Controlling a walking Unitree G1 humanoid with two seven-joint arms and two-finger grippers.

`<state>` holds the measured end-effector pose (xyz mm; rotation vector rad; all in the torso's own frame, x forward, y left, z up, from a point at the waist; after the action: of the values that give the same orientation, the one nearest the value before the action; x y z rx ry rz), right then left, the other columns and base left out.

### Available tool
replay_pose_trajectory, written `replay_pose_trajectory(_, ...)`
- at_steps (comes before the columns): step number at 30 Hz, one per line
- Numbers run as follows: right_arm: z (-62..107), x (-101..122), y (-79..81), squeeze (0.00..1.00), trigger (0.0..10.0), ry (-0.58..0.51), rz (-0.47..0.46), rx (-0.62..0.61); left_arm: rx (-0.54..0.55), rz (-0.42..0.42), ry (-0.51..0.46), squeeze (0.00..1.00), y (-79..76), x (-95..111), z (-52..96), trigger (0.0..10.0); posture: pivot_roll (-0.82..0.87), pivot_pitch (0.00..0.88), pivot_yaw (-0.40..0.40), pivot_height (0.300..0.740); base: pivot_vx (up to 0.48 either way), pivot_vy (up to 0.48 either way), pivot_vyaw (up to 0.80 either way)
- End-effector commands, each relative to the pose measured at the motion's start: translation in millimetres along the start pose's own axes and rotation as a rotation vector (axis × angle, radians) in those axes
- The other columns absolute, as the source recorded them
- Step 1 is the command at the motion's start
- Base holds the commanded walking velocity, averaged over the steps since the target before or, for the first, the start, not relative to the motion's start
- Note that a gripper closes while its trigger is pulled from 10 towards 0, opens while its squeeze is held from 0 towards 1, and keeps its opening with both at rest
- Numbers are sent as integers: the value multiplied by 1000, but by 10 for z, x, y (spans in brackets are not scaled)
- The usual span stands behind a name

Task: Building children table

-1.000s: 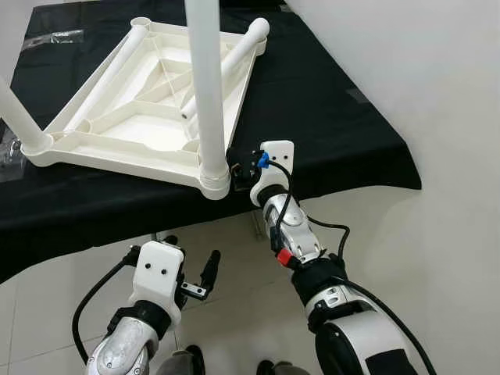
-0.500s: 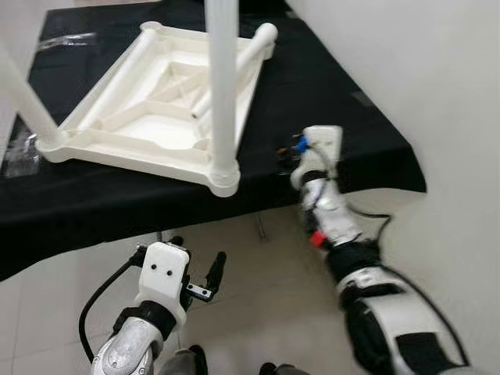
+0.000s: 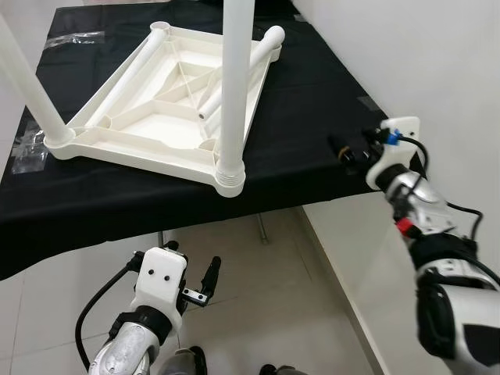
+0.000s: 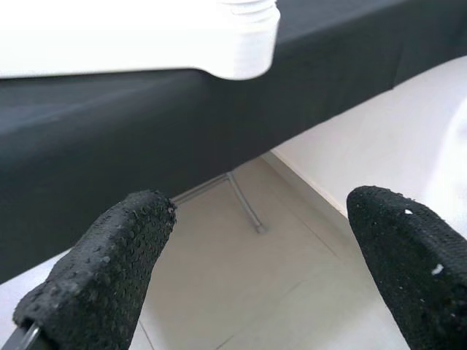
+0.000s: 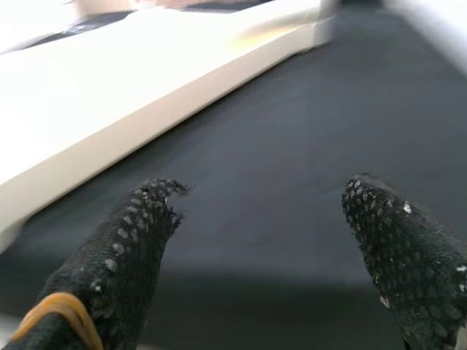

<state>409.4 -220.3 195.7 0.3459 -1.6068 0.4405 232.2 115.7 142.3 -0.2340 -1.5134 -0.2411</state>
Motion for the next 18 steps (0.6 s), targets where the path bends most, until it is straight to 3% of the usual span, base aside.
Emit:
replay_pose_trajectory(1,59,7,194,0,10000,-23,-23,189,-4,-8,28,0,-2,-83,10,10000,162,171,-94,740,0,0,0)
replay_pose_trajectory(3,87,155,377,0,10000,-114,-56,333,-4,-11,30,0,6,-95,-3,10000,168,165,-90,740,0,0,0)
replay_pose_trajectory(7,19,291,458,0,10000,-164,-62,354,-3,-12,28,0,13,-91,-5,10000,169,164,-90,740,0,0,0)
replay_pose_trajectory(8,-100,438,492,686,10000,-216,-63,342,-1,-9,25,0,18,-85,3,10000,169,156,-88,740,0,0,0)
replay_pose_trajectory(9,-138,500,547,1000,10000,-236,-67,376,1,-7,26,0,19,-88,15,10000,170,153,-91,740,0,0,0)
replay_pose_trajectory(13,-245,581,641,1000,10000,-254,-43,398,5,-1,38,0,12,-123,53,10000,175,148,-96,740,0,0,0)
replay_pose_trajectory(14,-256,583,667,592,10000,-253,-43,415,9,6,43,0,10,-142,61,10000,173,147,-97,740,0,0,0)
replay_pose_trajectory(15,-259,583,687,592,10000,-252,-43,431,12,10,46,0,10,-155,67,10000,173,147,-97,740,0,0,0)
replay_pose_trajectory(16,-261,580,719,0,10000,-248,-48,457,13,12,48,0,6,-165,67,10000,172,145,-100,740,0,0,0)
replay_pose_trajectory(18,-242,583,770,0,10000,-247,-53,500,14,15,47,0,6,-169,62,10000,172,145,-100,740,0,0,0)
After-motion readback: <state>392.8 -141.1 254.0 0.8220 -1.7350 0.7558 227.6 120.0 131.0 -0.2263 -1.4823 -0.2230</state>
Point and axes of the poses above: a point about 5 cm out from each wrist's last joint towards the gripper, its own z axis pointing back from the gripper into the wrist, its own x axis along the axis of the wrist's last joint, y = z × x, the point moved 4 cm from there along -z, pointing out of the wrist towards the gripper, and after that the axes turned 5 degrees about z, right-handed, at the moved point
